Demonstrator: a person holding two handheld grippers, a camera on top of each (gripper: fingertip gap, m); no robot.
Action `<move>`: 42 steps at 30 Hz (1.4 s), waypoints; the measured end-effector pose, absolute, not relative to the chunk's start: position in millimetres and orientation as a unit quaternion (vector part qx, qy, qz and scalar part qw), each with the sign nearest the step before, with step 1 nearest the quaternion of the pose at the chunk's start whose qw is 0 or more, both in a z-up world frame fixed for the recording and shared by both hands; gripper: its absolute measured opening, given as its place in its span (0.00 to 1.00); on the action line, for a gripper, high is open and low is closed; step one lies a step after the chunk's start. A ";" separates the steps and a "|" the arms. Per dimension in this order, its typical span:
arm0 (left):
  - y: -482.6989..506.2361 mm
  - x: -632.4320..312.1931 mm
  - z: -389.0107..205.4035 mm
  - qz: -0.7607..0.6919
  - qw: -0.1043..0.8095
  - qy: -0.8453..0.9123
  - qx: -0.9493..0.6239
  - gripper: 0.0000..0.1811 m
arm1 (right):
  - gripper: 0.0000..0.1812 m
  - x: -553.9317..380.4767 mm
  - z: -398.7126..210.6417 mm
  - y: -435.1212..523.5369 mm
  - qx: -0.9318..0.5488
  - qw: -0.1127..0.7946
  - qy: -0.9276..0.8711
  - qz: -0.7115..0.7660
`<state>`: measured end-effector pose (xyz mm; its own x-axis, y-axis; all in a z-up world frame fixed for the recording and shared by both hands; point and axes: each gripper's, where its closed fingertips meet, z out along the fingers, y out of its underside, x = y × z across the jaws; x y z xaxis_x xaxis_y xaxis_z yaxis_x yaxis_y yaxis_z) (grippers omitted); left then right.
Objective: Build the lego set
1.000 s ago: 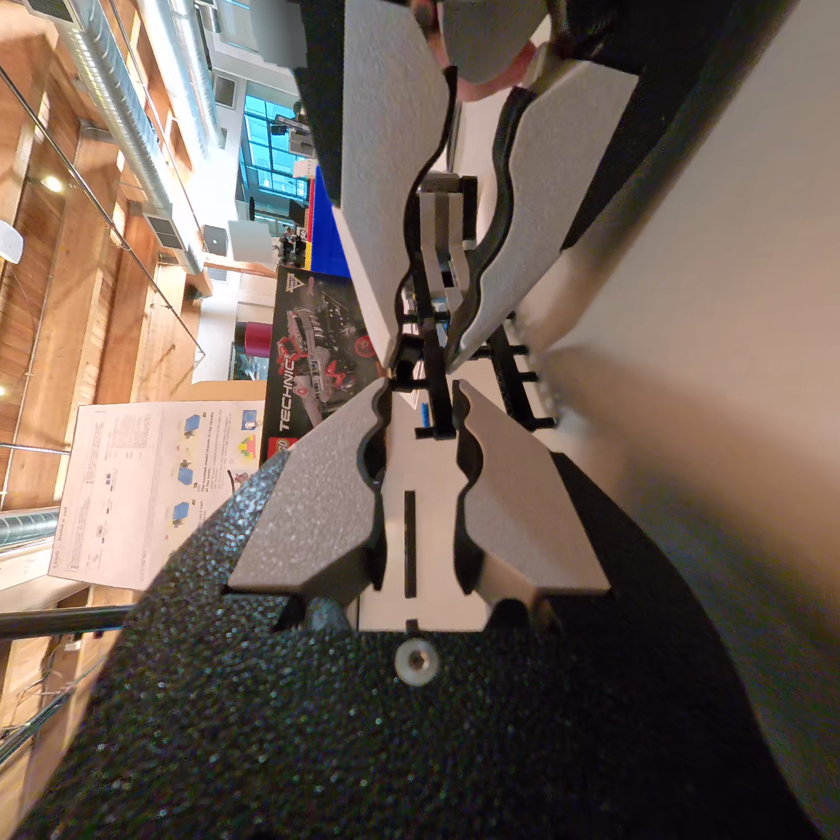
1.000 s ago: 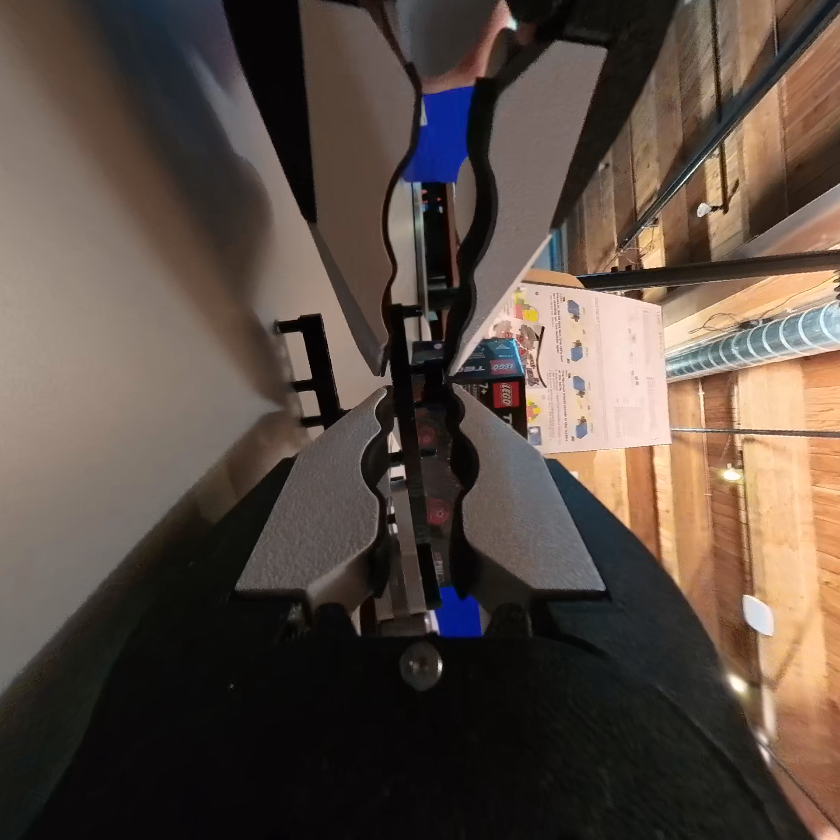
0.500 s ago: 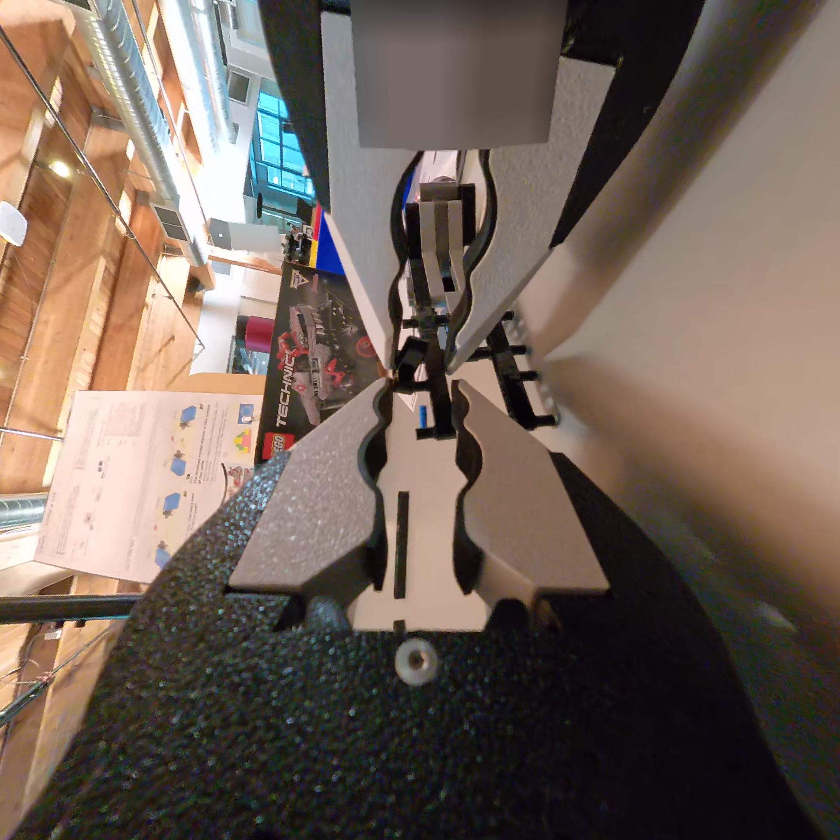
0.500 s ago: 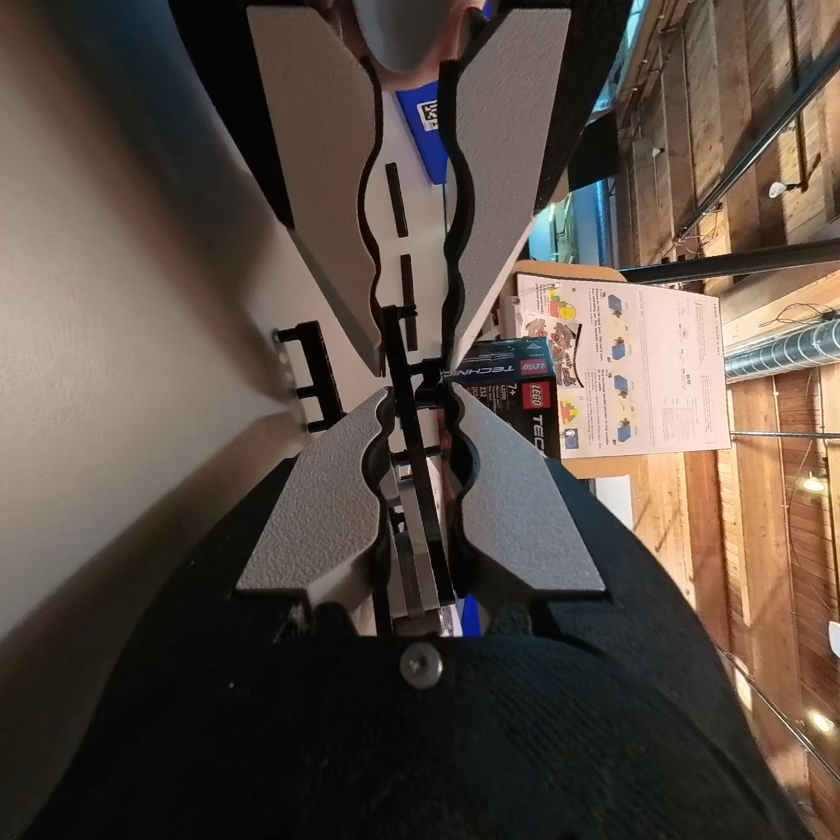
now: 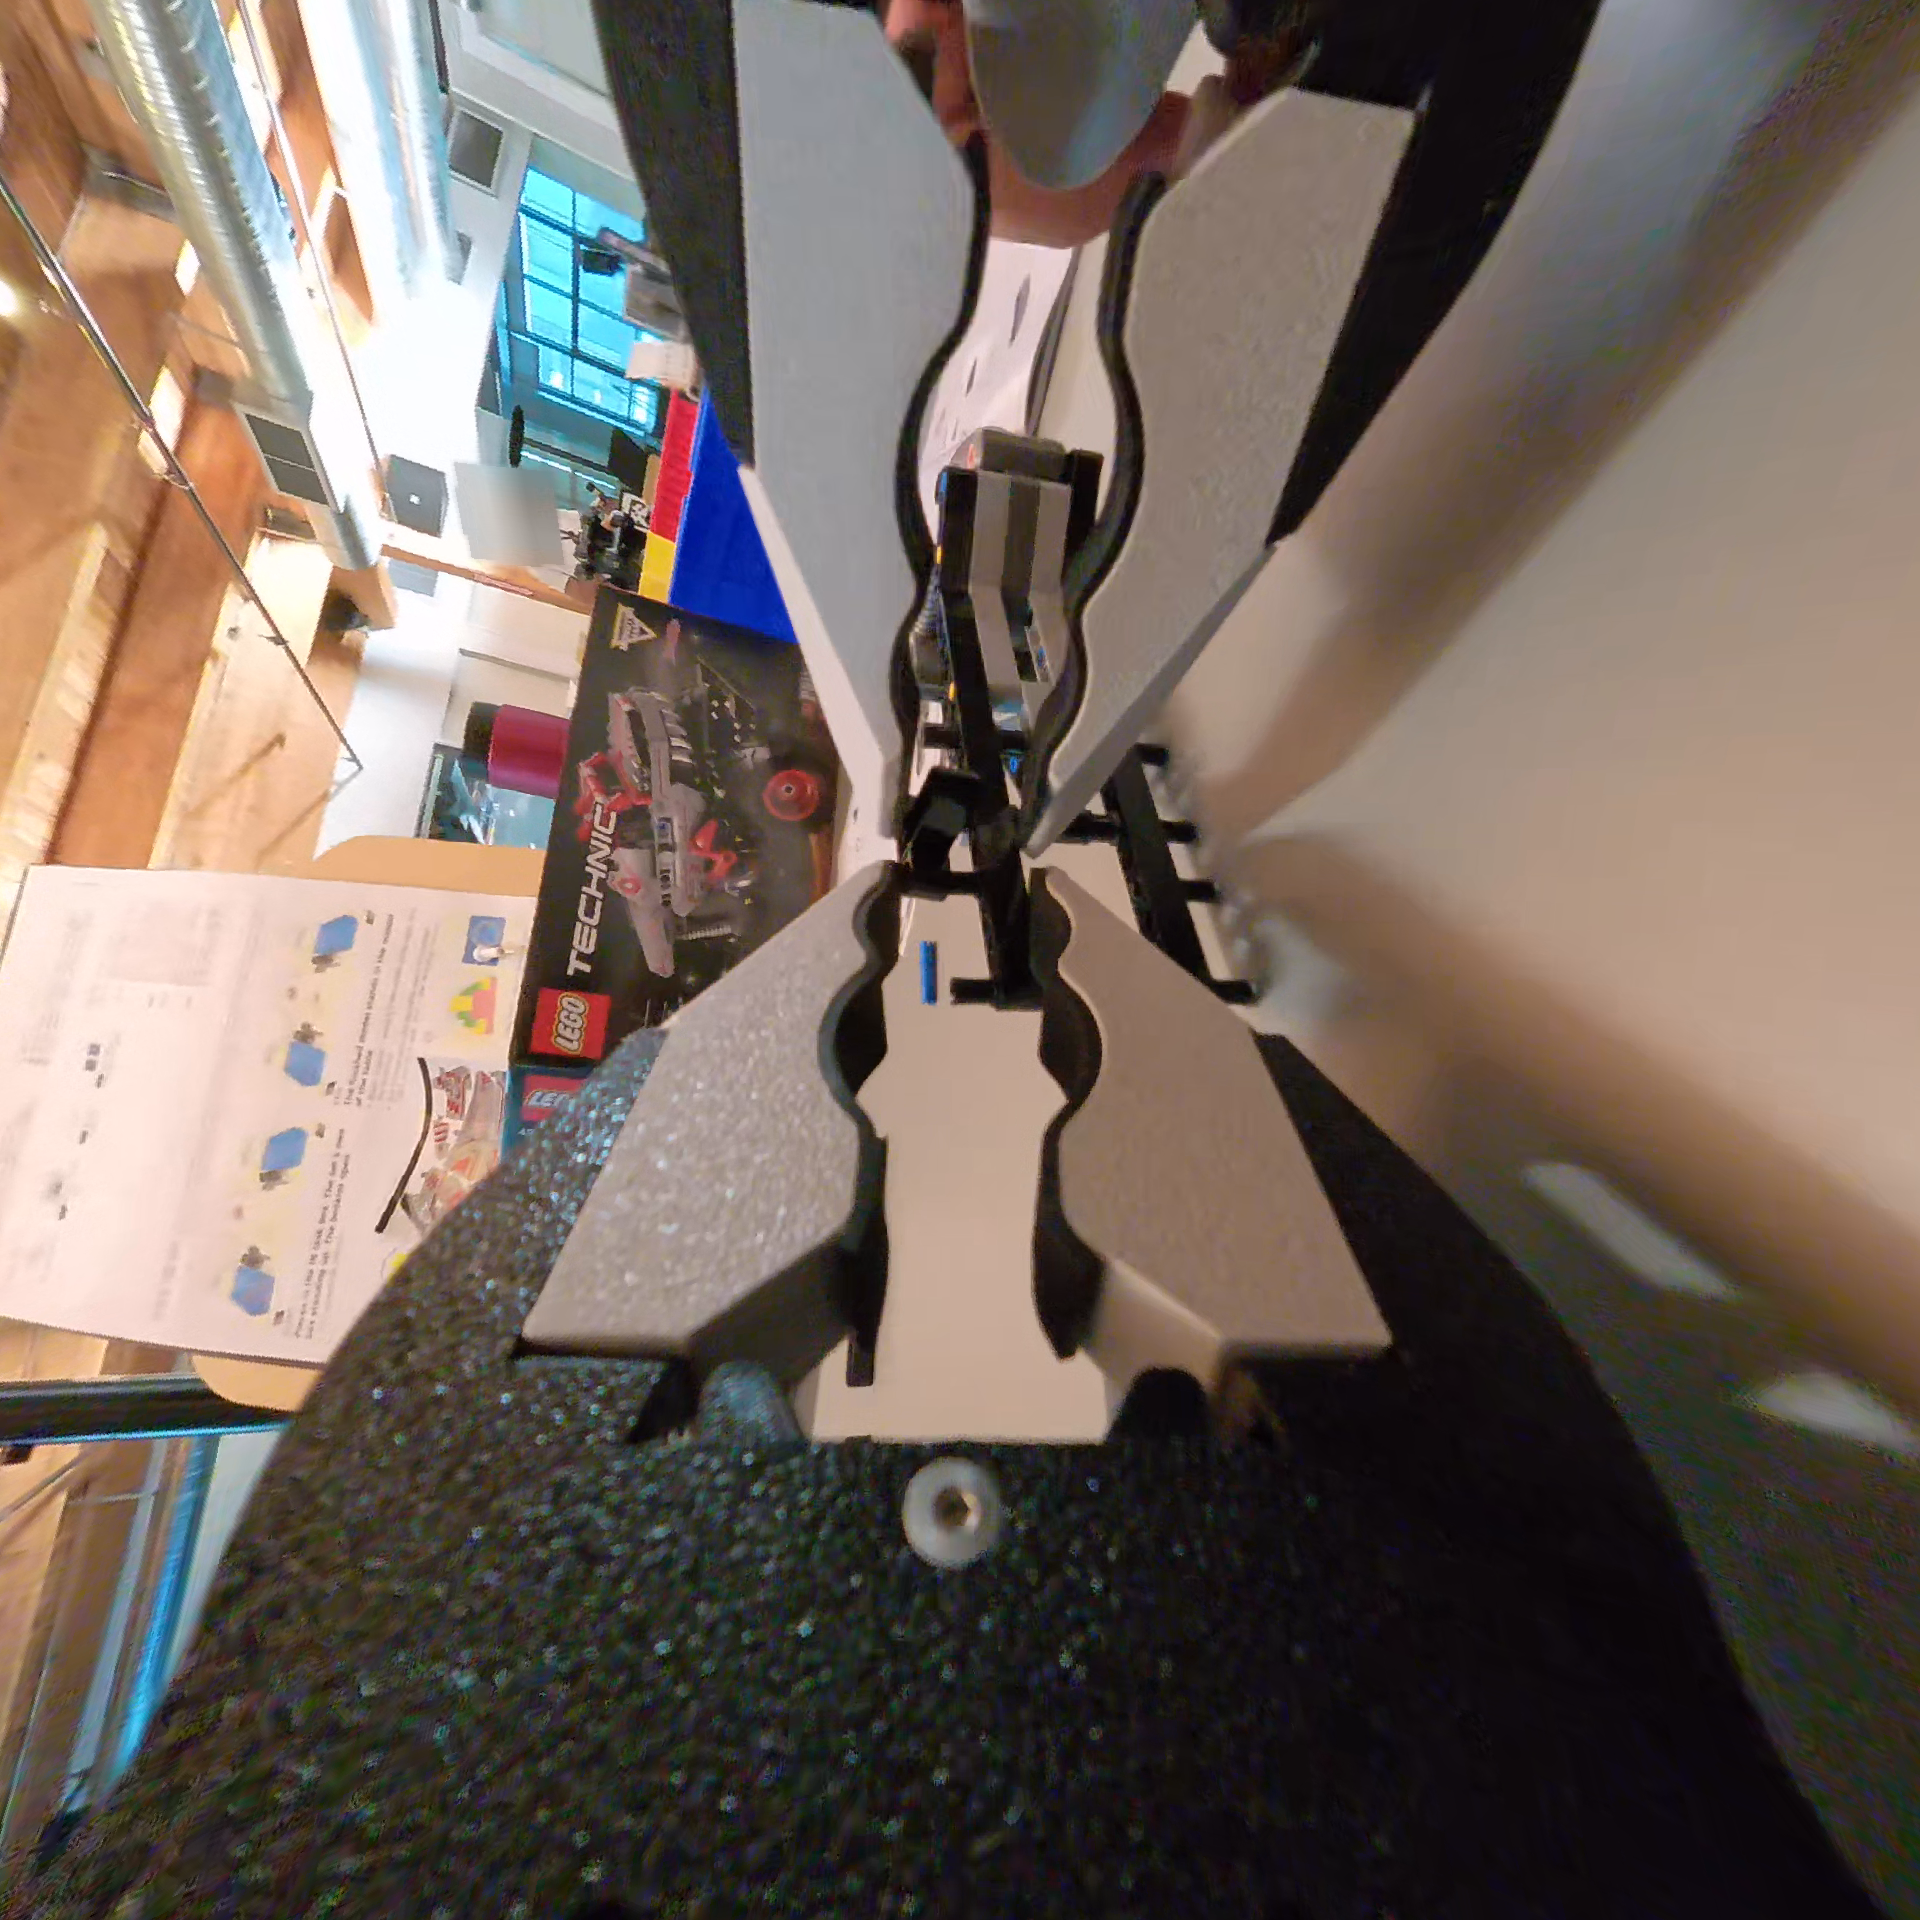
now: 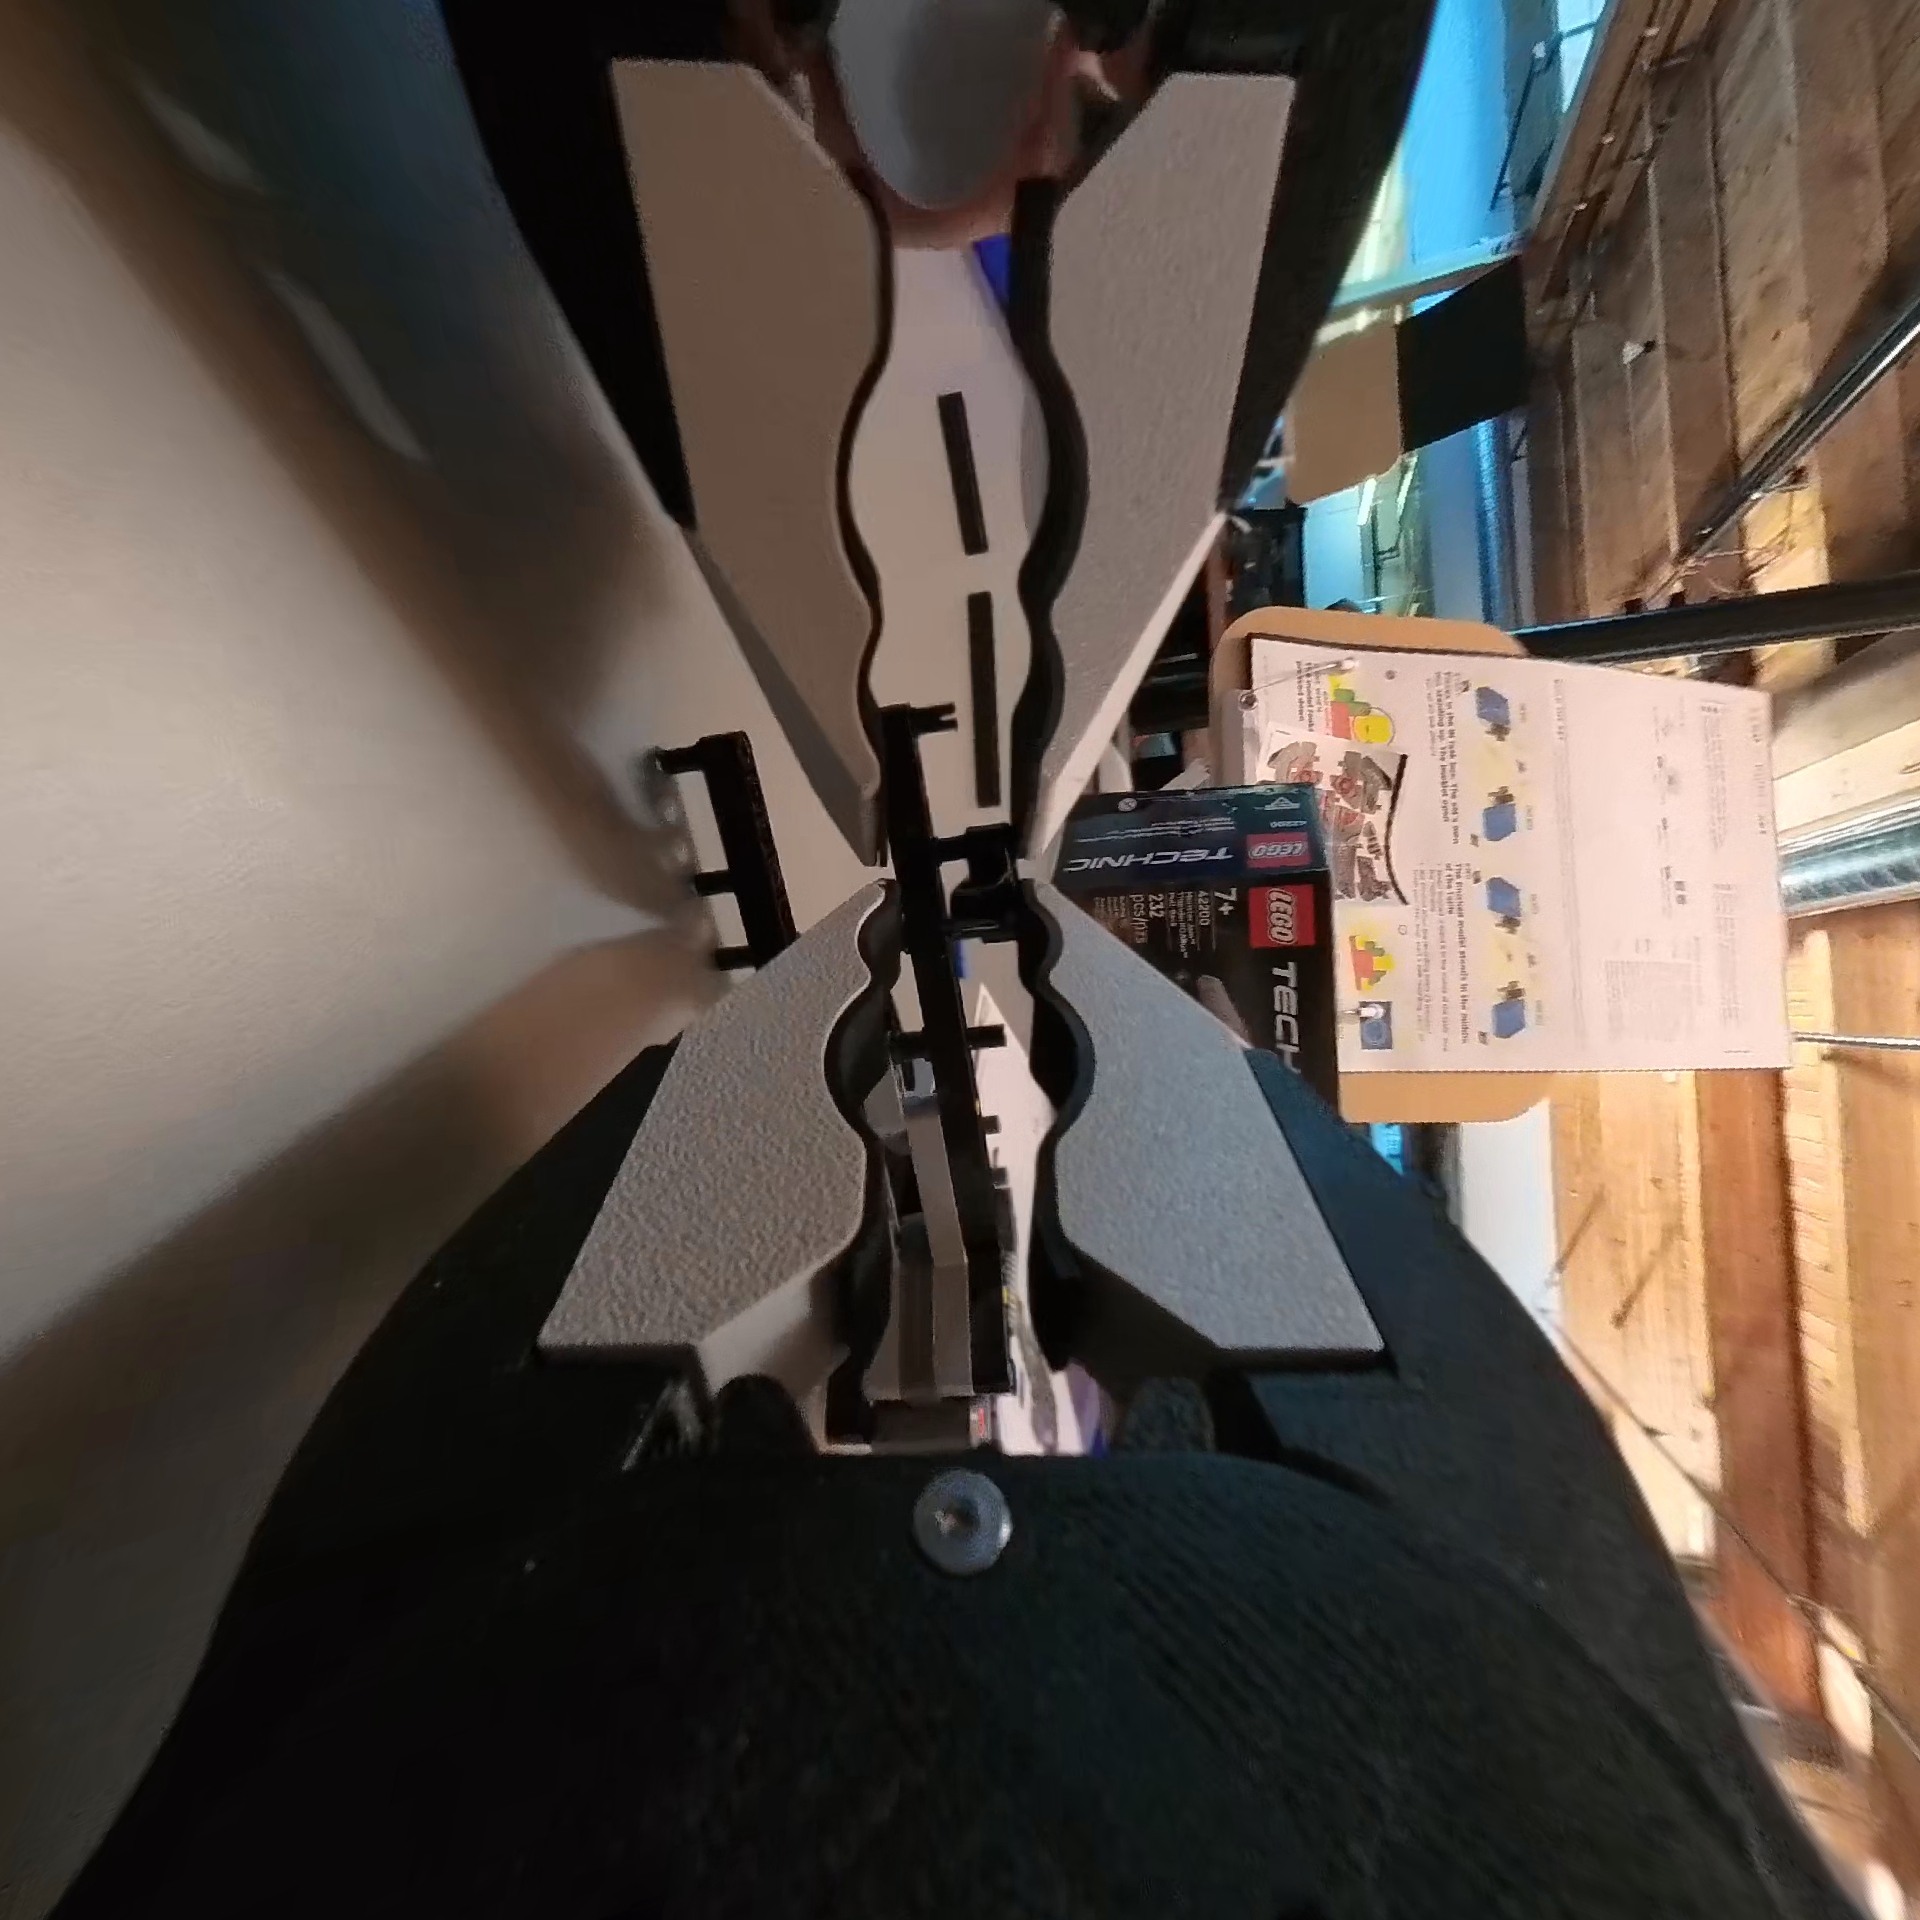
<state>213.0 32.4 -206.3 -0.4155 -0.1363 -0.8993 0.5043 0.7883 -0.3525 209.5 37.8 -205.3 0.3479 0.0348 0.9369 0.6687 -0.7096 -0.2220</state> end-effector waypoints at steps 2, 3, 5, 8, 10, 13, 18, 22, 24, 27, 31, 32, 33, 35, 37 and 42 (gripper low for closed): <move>32.3 213.2 -206.5 -0.300 0.524 0.788 0.119 0.13 | 0.11 210.0 -205.9 37.4 -0.751 0.286 -0.245 -0.543; 32.4 213.6 -206.8 -0.299 0.521 0.791 0.117 0.13 | 0.11 211.5 -206.0 37.5 -0.744 0.273 -0.253 -0.554; 32.7 214.4 -207.2 -0.300 0.515 0.795 0.111 0.13 | 0.11 215.2 -207.1 38.2 -0.734 0.247 -0.263 -0.575; 33.4 214.8 -207.5 -0.295 0.512 0.799 0.115 0.13 | 0.11 216.4 -207.3 39.5 -0.734 0.237 -0.258 -0.582; 33.2 214.1 -207.5 -0.296 0.507 0.801 0.119 0.13 | 0.11 215.9 -207.4 39.2 -0.738 0.236 -0.252 -0.579; 33.5 213.9 -208.3 -0.294 0.505 0.802 0.126 0.13 | 0.11 216.0 -208.0 39.3 -0.763 0.255 -0.226 -0.550; 33.1 214.1 -209.2 -0.279 0.508 0.804 0.133 0.13 | 0.11 216.4 -209.0 38.3 -0.787 0.249 -0.213 -0.524; 33.2 215.0 -209.5 -0.262 0.522 0.799 0.143 0.13 | 0.11 217.1 -209.1 38.5 -0.781 0.270 -0.198 -0.527; 33.1 215.1 -209.8 -0.258 0.528 0.796 0.145 0.12 | 0.11 217.2 -209.1 38.4 -0.775 0.283 -0.188 -0.533; 31.9 213.8 -209.5 -0.247 0.540 0.789 0.154 0.12 | 0.11 216.1 -208.5 36.8 -0.766 0.296 -0.175 -0.543; 30.8 212.7 -209.5 -0.245 0.543 0.788 0.155 0.12 | 0.10 215.3 -208.3 35.7 -0.757 0.302 -0.170 -0.554; 30.6 212.2 -209.5 -0.243 0.544 0.788 0.157 0.12 | 0.10 214.9 -208.2 35.4 -0.755 0.300 -0.174 -0.557; 30.1 211.6 -209.4 -0.240 0.545 0.787 0.159 0.12 | 0.11 214.4 -208.1 34.9 -0.753 0.298 -0.177 -0.560; 27.8 209.3 -209.5 -0.250 0.539 0.789 0.158 0.12 | 0.11 212.6 -208.1 32.8 -0.751 0.297 -0.180 -0.561; 23.0 202.5 -207.2 -0.290 0.513 0.794 0.150 0.14 | 0.11 209.6 -207.7 29.2 -0.744 0.305 -0.182 -0.566; 24.0 189.8 -185.4 -0.461 0.331 0.823 0.015 0.24 | 0.10 201.4 -207.4 19.4 -0.731 0.316 -0.193 -0.573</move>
